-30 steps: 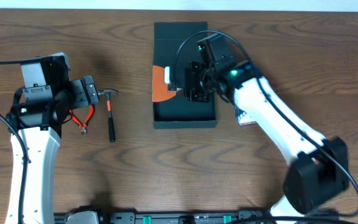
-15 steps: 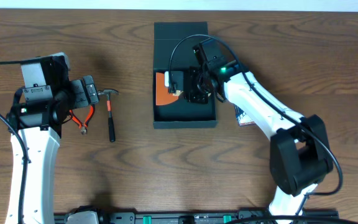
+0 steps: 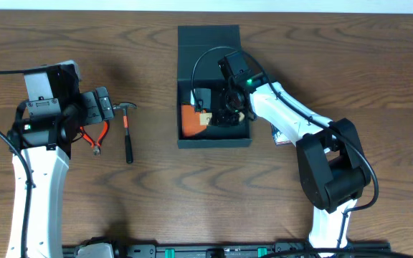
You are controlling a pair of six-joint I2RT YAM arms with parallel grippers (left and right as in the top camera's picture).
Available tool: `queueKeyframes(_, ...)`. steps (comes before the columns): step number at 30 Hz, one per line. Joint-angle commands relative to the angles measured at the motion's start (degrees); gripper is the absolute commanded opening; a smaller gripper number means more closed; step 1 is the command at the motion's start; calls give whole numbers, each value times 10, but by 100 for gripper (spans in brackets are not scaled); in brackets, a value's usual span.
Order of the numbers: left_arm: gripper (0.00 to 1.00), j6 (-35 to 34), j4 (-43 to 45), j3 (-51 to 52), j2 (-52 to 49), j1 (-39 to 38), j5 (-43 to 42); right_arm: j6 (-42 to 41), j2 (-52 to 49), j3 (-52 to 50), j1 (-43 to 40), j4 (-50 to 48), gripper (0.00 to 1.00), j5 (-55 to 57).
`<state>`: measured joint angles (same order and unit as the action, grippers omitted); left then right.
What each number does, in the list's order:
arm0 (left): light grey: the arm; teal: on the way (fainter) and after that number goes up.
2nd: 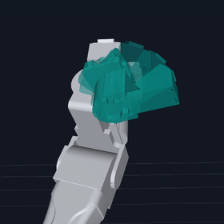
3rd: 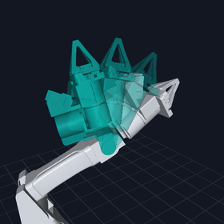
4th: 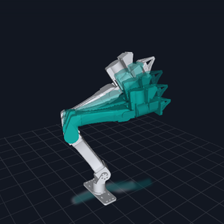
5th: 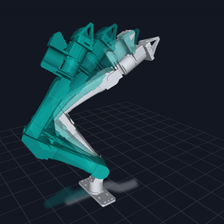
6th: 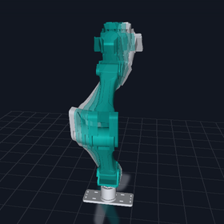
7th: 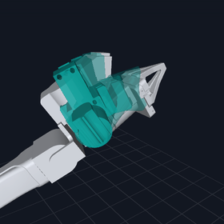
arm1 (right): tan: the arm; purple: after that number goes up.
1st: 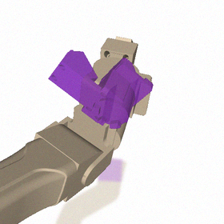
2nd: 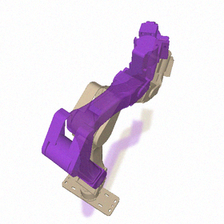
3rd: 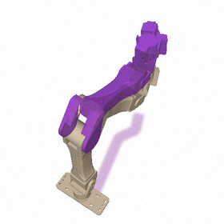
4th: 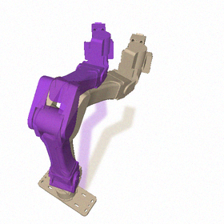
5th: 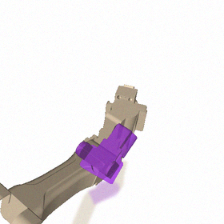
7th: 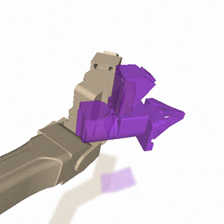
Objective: Pack container
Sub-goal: 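Lower the scraper into the box and open the right gripper, then move the right gripper to the blue screwdriver case and grasp it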
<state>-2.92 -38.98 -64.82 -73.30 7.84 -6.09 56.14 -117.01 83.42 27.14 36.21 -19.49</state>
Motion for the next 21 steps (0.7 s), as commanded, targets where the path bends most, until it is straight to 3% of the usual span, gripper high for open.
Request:
queueKeyframes(1, 98, 6, 0, -14, -1, 2, -8, -60, 44, 2, 7, 0, 72, -11)
queueKeyframes(5, 98, 6, 0, -14, -1, 2, -8, -136, 101, 2, 7, 0, 71, -16)
queueKeyframes(10, 98, 6, 0, -14, -1, 2, -8, -266, 194, 2, -15, 1, 57, -6)
queueKeyframes(16, 98, 6, 0, -14, -1, 2, -8, -376, 279, 2, -123, 58, 59, 9)
queueKeyframes(19, 98, 6, 0, -14, -1, 2, -8, -386, 281, 1, -183, 106, 49, 9)
queueKeyframes(21, 98, 6, 0, -14, -1, 2, -8, -402, 270, -6, -216, 131, 49, 9)
